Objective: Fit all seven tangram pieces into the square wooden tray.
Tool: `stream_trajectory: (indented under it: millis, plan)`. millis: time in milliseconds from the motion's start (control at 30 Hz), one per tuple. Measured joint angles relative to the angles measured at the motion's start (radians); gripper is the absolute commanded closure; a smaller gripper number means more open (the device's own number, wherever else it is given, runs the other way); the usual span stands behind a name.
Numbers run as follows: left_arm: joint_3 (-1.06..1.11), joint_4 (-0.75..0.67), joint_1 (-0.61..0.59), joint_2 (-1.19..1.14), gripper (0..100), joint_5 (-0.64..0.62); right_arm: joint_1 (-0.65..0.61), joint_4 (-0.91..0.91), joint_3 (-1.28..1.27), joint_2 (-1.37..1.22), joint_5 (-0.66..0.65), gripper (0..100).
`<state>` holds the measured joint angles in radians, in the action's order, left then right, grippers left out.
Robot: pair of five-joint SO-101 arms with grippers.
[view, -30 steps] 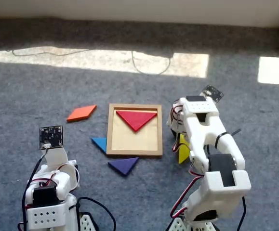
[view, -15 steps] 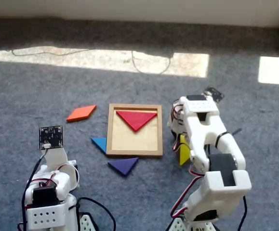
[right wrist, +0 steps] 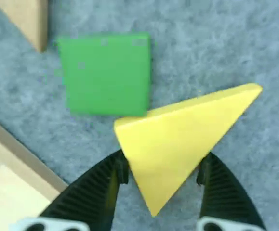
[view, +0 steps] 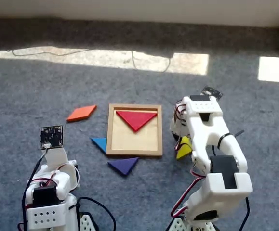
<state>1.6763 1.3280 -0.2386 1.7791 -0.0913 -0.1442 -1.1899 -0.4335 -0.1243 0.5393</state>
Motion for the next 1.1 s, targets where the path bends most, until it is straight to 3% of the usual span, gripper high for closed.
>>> stream_trajectory:
  millis: [200, 433, 600, 933, 1100]
  plan:
    - [0.0, 0.0, 0.0, 0.0, 99, 0.0, 0.0, -0.046, 0.0, 0.183, -0.058, 79.8]
    - [0.0, 0.0, 0.0, 0.0, 99, 0.0, 0.0, -0.04, 0.0, 0.21, -0.061, 75.8]
    - [0.0, 0.0, 0.0, 0.0, 99, 0.0, 0.0, -0.011, 0.0, 0.112, 0.052, 63.7]
    - [0.0, 0.0, 0.0, 0.0, 99, 0.0, 0.006, 0.035, 0.021, -0.054, 0.114, 63.7]
    - [0.0, 0.0, 0.0, 0.0, 99, 0.0, 0.051, 0.057, 0.029, -0.054, 0.209, 63.7]
